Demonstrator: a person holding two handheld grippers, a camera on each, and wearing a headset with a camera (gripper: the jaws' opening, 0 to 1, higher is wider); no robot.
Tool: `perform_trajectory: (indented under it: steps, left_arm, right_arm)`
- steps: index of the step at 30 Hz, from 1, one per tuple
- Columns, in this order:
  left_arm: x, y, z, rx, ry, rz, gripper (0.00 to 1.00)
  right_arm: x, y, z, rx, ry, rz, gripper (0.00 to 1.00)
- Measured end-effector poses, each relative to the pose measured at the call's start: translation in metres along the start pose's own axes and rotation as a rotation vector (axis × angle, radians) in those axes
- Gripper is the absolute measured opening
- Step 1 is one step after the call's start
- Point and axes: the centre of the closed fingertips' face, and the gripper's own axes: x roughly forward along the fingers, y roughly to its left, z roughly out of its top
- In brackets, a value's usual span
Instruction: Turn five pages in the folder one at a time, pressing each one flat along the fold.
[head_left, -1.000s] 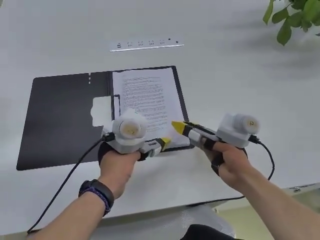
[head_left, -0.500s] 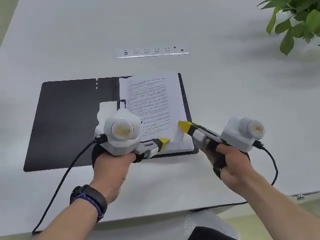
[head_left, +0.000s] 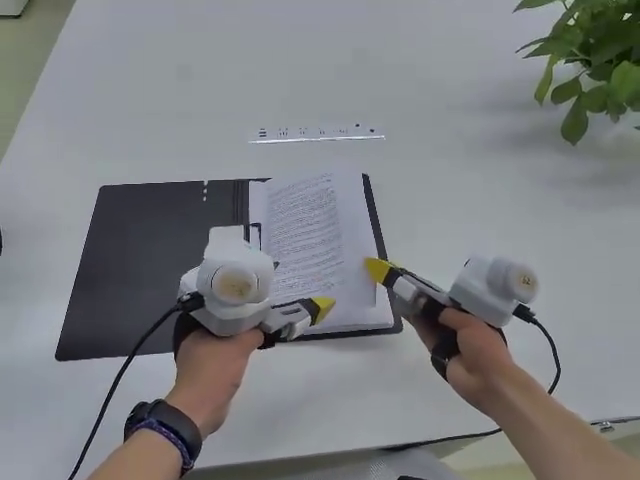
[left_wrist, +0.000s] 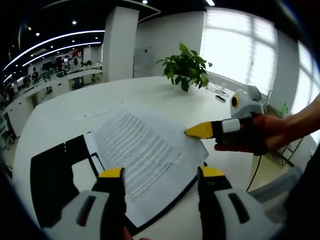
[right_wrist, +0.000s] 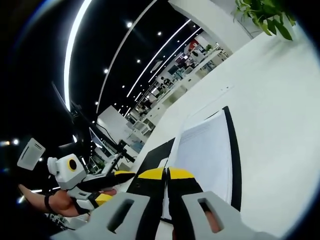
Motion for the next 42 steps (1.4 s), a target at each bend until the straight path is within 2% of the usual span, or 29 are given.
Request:
perform_trajectory:
  steps: [6,11,14,26,33,37,42]
  left_arm:
    - [-0.011,0.007,0.003,-0.005,-0.017,0.014,0.59]
    - [-0.019,0.022,0.009,-0.016,-0.038,0.033,0.61]
    - [-0.026,0.027,0.011,-0.016,-0.046,0.045,0.61]
    - [-0.051,0.047,0.003,-0.042,-0.061,0.075,0.62]
    - [-0.064,0.059,0.002,-0.057,-0.076,0.094,0.62]
    - [-0.072,0.063,0.005,-0.053,-0.085,0.103,0.63]
    - [-0.084,0.067,-0.001,-0.052,-0.085,0.113,0.63]
  right_arm:
    - [0.007,0.013,0.002,-0.003,-0.009,0.025,0.00]
    - [0.014,0.023,-0.003,-0.006,-0.002,0.039,0.00]
    - [0.019,0.030,-0.007,-0.011,0.003,0.050,0.00]
    - [0.041,0.063,-0.021,-0.032,0.027,0.099,0.00]
    - [0.053,0.082,-0.032,-0.042,0.045,0.125,0.00]
    - [0.060,0.089,-0.038,-0.043,0.057,0.138,0.00]
    - [0.069,0.101,-0.046,-0.046,0.073,0.158,0.00]
